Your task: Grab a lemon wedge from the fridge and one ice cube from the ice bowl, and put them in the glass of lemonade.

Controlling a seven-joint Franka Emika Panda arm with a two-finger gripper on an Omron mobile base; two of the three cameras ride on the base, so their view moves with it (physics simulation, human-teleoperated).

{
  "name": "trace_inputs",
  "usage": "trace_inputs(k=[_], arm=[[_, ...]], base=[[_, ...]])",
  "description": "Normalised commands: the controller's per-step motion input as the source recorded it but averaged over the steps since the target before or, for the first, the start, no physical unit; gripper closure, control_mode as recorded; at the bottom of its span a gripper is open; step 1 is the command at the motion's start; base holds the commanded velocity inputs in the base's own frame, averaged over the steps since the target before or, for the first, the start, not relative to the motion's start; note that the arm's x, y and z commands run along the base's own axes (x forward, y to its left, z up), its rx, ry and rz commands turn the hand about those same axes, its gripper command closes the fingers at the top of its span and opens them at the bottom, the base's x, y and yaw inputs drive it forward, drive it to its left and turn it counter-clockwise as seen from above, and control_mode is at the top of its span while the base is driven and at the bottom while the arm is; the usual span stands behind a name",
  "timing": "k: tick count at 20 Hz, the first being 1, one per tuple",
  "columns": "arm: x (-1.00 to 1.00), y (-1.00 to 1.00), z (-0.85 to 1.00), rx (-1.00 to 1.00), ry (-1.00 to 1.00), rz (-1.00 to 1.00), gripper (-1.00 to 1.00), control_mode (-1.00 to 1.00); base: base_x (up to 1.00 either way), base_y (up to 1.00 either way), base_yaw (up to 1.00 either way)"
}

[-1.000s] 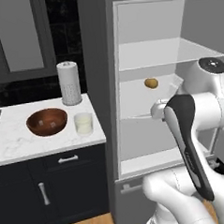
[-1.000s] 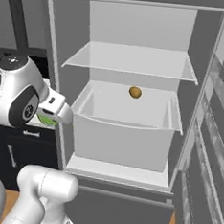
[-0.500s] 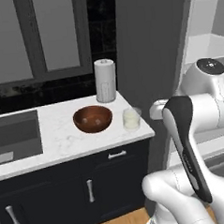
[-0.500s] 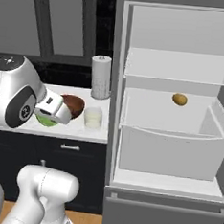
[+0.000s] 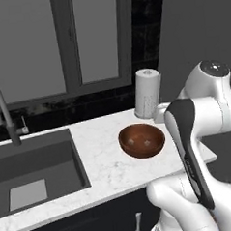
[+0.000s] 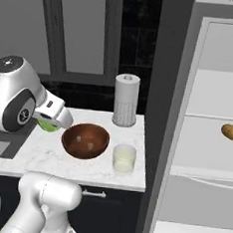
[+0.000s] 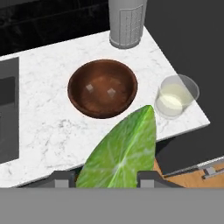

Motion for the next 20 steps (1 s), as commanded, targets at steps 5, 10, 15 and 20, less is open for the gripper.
trace_inputs(k=[5,10,15,20], arm=[[0.23,0.0,-0.14,0.0,0.11,0.0,1.0,-1.0],[0.56,0.02,-0.48,0.01,0.17,-0.05,1.0,-1.0],[0.37,-0.04,-0.61,-0.01,0.01,-0.21,1.0,-1.0],[0.17,-0.31,-0.23,-0.05,0.0,-0.16,1.0,-1.0]], base=[[0.47,0.0,0.0],[0.0,0.0,0.0],[0.0,0.0,0.0],[0.0,0.0,0.0]])
